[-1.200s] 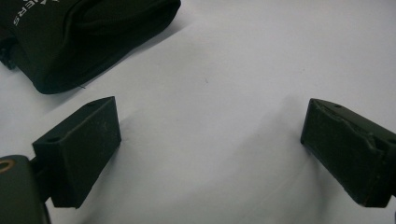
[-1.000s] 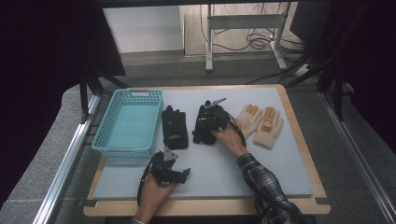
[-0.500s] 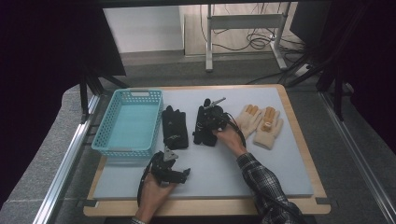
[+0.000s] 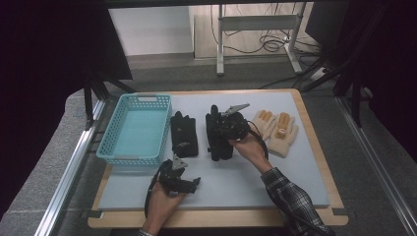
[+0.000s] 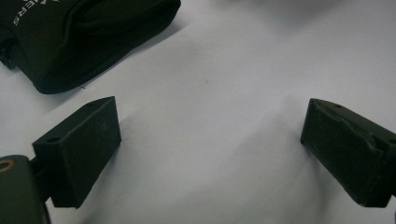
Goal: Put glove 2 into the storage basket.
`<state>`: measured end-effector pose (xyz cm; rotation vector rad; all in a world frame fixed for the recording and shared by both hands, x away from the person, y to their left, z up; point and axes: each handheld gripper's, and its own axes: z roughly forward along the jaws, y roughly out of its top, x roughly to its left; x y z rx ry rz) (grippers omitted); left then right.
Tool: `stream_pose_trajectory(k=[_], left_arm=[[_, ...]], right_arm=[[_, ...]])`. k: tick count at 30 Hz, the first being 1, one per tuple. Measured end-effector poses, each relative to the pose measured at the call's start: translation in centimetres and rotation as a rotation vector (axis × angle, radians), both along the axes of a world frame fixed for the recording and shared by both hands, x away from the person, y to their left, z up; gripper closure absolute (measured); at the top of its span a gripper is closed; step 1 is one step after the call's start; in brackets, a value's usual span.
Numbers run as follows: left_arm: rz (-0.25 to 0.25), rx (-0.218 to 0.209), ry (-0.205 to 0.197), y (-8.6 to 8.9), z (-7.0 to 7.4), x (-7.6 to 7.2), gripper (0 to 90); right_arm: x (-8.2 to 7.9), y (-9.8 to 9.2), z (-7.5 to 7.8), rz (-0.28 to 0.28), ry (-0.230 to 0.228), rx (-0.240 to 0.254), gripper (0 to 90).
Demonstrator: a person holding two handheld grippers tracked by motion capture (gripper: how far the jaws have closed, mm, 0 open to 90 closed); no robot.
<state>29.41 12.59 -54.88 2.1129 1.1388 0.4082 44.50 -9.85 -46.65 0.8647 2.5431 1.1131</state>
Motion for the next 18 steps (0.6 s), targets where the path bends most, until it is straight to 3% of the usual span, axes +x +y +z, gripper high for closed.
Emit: stream_pose_trajectory(k=[4,5,10,13,18], left_arm=[[0.002,-0.003,0.000,0.0,0.0,0.0,5.4],[0.005,-0.008,-0.001,-0.1,0.0,0.0,5.4],[0.006,-0.007,-0.002,-0.1,0.0,0.0,5.4],[0.005,-0.005,-0.002,-0.1,0.0,0.0,5.4],[0.004,-0.004,-0.002,0.0,0.0,0.0,5.4]], right_arm=[[-1.6,-0.6,0.8,0.010,0.012,0.042,78.4],[-3.0,-1.1,1.1,0.011,0.029,0.074,78.2],[-5.5,-2.0,1.0,0.009,0.047,0.102,77.8],[-8.7,-2.8,-0.1,-0.007,0.046,0.095,77.7],[-10.0,-3.6,-2.7,-0.033,0.072,0.107,76.4]])
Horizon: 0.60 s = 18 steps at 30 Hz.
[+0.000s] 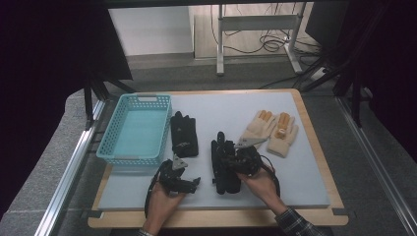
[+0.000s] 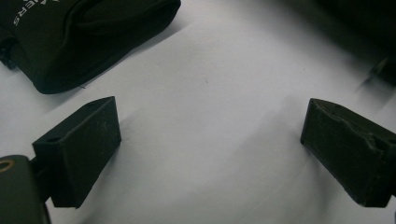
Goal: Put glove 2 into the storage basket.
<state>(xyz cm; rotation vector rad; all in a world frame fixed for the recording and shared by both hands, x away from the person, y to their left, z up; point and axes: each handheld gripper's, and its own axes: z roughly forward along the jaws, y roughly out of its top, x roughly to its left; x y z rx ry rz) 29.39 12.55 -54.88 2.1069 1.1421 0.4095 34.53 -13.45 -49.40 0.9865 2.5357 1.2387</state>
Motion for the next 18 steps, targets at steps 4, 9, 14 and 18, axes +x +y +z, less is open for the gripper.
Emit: stream_pose_trajectory(k=[4,9,14,18], left_arm=[[0.001,-0.001,0.001,0.0,0.0,0.0,5.4],[-0.004,0.005,0.001,0.0,0.0,0.0,5.4],[-0.004,0.006,0.001,0.0,0.0,0.0,5.4],[-0.003,0.004,0.002,0.0,0.0,0.0,5.4]], right_arm=[[-0.1,0.1,-1.9,-0.004,0.026,-0.014,62.9],[0.4,-0.7,-0.9,-0.023,-0.012,-0.013,51.0],[1.0,-3.0,0.3,-0.054,-0.051,-0.021,63.3],[0.0,-4.1,-0.5,-0.056,-0.064,-0.087,74.1]])
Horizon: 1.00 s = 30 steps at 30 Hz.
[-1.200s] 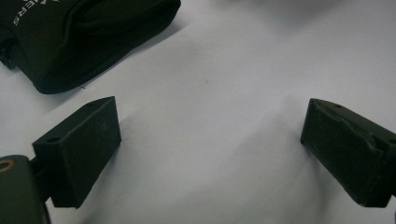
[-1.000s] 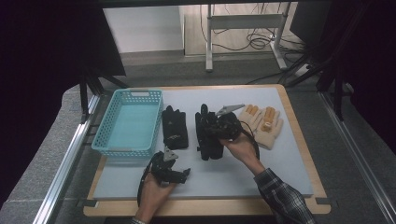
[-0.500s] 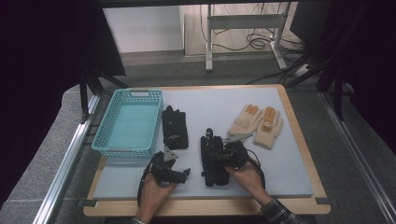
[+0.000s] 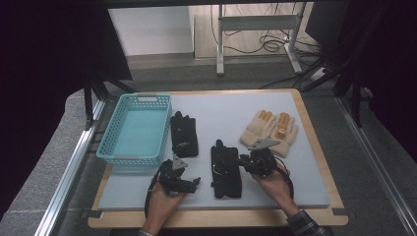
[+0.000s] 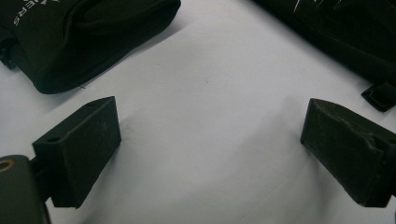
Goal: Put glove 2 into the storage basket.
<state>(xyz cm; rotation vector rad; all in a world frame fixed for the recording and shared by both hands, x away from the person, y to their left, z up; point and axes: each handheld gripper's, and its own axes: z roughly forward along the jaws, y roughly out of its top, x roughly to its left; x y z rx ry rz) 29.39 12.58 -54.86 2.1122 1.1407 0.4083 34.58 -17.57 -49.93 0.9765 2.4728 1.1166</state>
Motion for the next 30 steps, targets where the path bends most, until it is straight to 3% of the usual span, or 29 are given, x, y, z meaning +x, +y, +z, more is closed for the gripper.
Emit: stream_pose_trajectory(k=[4,9,19,25,29,30], left_arm=[[-0.001,0.001,0.001,0.0,0.0,0.0,5.4],[0.000,-0.002,0.000,0.0,0.0,0.0,5.5],[-0.002,0.002,0.000,0.2,0.1,-0.3,6.0],[0.006,0.003,-0.001,1.7,0.0,-0.9,5.6],[0.013,0.001,0.000,2.5,-0.1,-1.1,5.4],[0.013,-0.003,-0.001,2.5,-0.1,-1.2,5.8]], right_arm=[[-0.9,-0.9,-1.2,0.000,0.026,-0.027,76.0],[-1.9,-0.9,-2.3,0.034,0.058,-0.022,76.0],[-2.9,0.1,-2.2,0.078,0.058,0.001,72.8],[-1.6,0.6,-0.2,0.069,0.006,0.026,65.2],[0.4,2.9,1.1,0.111,-0.012,0.044,64.2],[1.6,4.4,1.5,0.132,-0.010,0.050,64.2]])
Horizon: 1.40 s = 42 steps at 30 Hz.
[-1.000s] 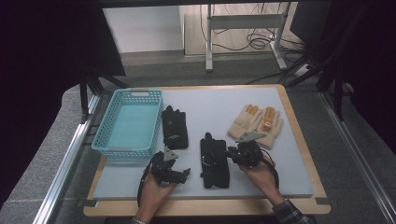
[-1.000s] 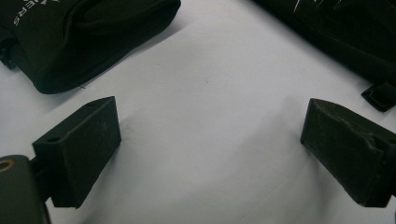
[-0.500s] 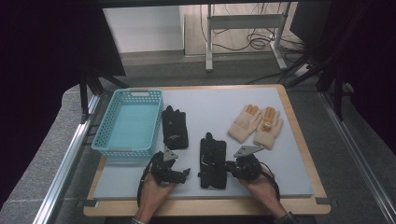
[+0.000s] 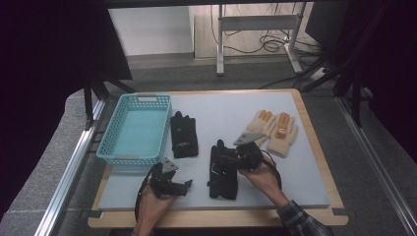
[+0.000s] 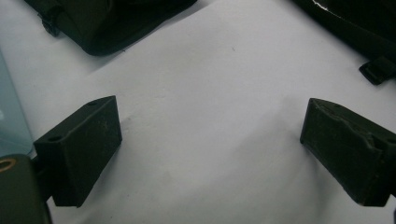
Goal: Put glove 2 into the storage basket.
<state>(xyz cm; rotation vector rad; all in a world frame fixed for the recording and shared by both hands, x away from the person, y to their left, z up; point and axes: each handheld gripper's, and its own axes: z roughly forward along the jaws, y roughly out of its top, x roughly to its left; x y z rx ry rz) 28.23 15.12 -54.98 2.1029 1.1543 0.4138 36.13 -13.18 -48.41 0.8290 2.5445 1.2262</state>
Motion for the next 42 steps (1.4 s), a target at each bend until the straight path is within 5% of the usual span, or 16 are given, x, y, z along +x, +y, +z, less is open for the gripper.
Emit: stream_pose_trajectory(k=[9,17,23,28,33,36,42], left_arm=[[0.000,-0.003,0.000,0.0,-0.1,0.0,5.9],[0.002,-0.004,0.000,0.1,-0.1,0.0,6.5],[0.002,-0.006,0.000,0.1,-0.1,0.0,6.5],[0.002,-0.006,0.000,0.1,-0.1,0.0,6.5],[0.002,-0.006,0.000,0.1,-0.1,0.0,6.6],[0.002,-0.006,0.000,0.1,-0.1,0.0,6.6],[0.002,-0.006,0.000,0.1,-0.1,0.0,6.6]], right_arm=[[5.4,6.1,-0.2,0.031,0.003,-0.029,65.1],[9.5,10.7,-1.4,0.018,0.027,-0.038,47.8],[11.3,13.4,-2.5,0.011,0.056,-0.042,36.4],[11.9,15.3,-4.0,0.025,0.054,-0.125,32.6],[11.8,15.9,-4.6,0.022,0.029,-0.182,44.0],[11.5,16.3,-4.3,0.011,0.033,-0.215,60.3],[11.3,16.3,-4.1,0.002,0.036,-0.213,74.4]])
